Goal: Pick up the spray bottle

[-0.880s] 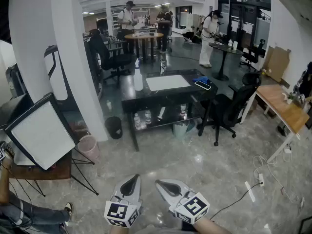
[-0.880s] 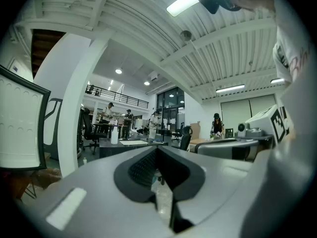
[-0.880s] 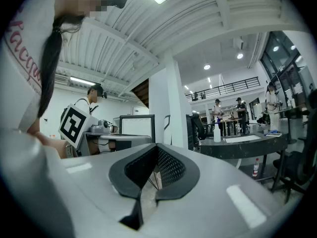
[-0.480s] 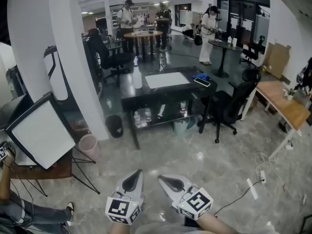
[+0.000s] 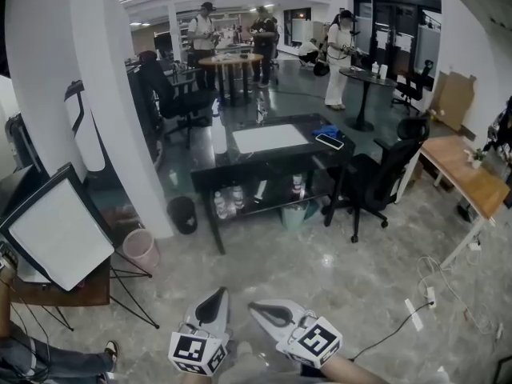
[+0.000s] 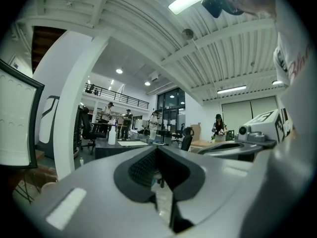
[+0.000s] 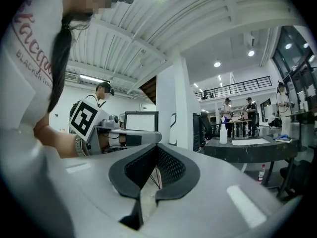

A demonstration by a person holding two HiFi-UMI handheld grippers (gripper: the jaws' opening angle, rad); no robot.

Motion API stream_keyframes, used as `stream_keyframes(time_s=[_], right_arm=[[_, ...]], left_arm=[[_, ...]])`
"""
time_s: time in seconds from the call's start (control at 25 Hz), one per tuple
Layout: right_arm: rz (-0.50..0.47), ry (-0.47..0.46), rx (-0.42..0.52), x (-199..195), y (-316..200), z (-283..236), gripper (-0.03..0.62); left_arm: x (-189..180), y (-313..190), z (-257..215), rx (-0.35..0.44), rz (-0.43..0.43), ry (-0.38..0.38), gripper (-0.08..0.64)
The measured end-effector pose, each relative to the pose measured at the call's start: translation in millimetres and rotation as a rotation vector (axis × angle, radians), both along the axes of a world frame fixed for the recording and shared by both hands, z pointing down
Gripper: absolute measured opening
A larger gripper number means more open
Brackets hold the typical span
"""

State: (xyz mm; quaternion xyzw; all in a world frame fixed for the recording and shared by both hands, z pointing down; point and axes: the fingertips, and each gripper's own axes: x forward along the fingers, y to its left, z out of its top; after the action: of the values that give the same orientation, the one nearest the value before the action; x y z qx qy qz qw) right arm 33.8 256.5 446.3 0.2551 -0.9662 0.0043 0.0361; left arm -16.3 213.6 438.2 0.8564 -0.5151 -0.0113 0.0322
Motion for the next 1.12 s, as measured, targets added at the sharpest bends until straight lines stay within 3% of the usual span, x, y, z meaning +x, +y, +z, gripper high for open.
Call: stream_keyframes(time_s=[0.24,0.68,1.12], right_arm=[[0.026,0.000,-0.021,-8.3,-66.6,0.9,0.002],[0.060,-0.027,0.032,-49.8,-215.9,-16.3,0.002],[0.100,-0.029,0.005,-54.3,-299.4,-12.1,0.002]], left_arm=[[-16.6,-65.4,-3.3,0.002,0.000,0.009,-0.002],[-39.6,-213.0,-25.1,0.064,0.067,0.002,-0.002],[-56.4,-293.3,-23.1,0.058,0.062,0.009,-0.002]])
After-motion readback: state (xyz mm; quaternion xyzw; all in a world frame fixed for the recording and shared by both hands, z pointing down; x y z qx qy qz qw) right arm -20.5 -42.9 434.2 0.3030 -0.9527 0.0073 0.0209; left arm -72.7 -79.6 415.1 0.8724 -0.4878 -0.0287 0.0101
